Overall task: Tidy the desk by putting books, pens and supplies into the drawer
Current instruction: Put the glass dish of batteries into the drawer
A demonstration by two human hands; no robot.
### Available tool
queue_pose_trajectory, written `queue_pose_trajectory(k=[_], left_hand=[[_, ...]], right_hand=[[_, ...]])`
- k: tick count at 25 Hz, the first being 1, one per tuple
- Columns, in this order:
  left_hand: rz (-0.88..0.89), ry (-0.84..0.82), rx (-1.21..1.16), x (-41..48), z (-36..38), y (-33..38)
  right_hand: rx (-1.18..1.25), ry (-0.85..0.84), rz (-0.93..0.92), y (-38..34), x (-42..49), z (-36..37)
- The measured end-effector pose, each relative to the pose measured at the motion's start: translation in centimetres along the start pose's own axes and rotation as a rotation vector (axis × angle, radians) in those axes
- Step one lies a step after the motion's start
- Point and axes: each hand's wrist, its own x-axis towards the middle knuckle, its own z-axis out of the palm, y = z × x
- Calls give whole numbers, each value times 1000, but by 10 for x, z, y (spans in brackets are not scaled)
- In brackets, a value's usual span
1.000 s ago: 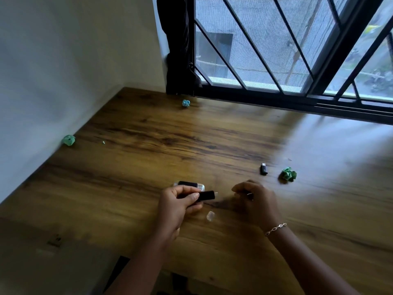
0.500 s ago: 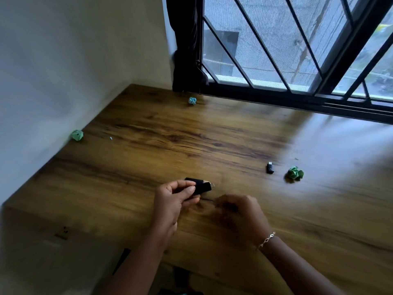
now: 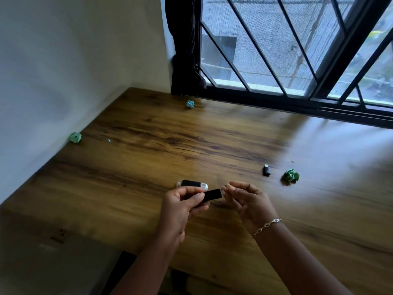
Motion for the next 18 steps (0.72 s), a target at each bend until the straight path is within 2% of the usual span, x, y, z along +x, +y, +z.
queue_pose_trajectory(k=[10,15,18], left_hand=[[60,55,24,-1,8,-5],[68,71,24,-2,9,-4],[67,62,29,-3,9,-4]], right_hand=[[-27,-47,-117,5,-3,-5],[-291,-145,-174,6,-3,-12],[-357,-164,-234,7,-3,-13]])
